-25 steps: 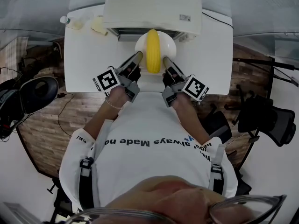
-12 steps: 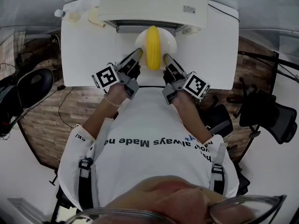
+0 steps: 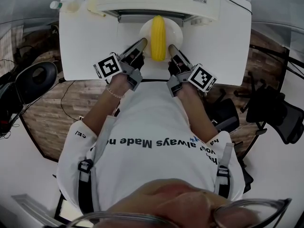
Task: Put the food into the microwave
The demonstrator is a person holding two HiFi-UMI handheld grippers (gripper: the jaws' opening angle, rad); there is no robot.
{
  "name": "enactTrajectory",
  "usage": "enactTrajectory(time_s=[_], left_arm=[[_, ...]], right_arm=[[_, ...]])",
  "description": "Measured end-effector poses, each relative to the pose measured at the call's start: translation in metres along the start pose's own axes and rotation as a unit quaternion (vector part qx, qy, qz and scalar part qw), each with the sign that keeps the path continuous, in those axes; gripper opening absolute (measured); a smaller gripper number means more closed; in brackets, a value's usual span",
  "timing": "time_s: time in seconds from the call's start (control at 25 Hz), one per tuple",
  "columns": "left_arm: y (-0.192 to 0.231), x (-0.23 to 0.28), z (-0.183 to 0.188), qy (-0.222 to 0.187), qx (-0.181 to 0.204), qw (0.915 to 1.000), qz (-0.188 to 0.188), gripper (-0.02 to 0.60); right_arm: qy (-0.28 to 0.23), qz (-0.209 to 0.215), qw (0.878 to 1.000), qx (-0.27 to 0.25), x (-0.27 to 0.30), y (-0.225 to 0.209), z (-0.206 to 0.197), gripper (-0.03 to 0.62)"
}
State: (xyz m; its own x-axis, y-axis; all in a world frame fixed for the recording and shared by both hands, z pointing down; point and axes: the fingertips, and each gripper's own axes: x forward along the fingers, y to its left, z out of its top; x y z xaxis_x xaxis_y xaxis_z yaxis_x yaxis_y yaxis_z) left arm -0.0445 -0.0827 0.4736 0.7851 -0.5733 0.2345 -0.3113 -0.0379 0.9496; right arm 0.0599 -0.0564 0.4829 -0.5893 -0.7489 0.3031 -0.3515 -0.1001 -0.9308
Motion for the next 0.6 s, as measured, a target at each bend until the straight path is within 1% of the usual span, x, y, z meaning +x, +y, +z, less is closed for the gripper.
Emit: enactTrajectory(time_s=[0.36, 0.6], left_arm=[[0.030, 0.013, 0.010, 0.006, 0.003, 0.9999, 0.011, 0.017], [0.048, 0.023, 0.018, 0.008, 0.004, 0.9999, 0.009, 0.018]], right_arm=[[0.004, 0.000, 1.000, 0.005, 0.024, -0.025, 0.001, 0.026], [0.003, -0.005, 1.000, -0.004, 0.040, -0.038, 0.005, 0.026]])
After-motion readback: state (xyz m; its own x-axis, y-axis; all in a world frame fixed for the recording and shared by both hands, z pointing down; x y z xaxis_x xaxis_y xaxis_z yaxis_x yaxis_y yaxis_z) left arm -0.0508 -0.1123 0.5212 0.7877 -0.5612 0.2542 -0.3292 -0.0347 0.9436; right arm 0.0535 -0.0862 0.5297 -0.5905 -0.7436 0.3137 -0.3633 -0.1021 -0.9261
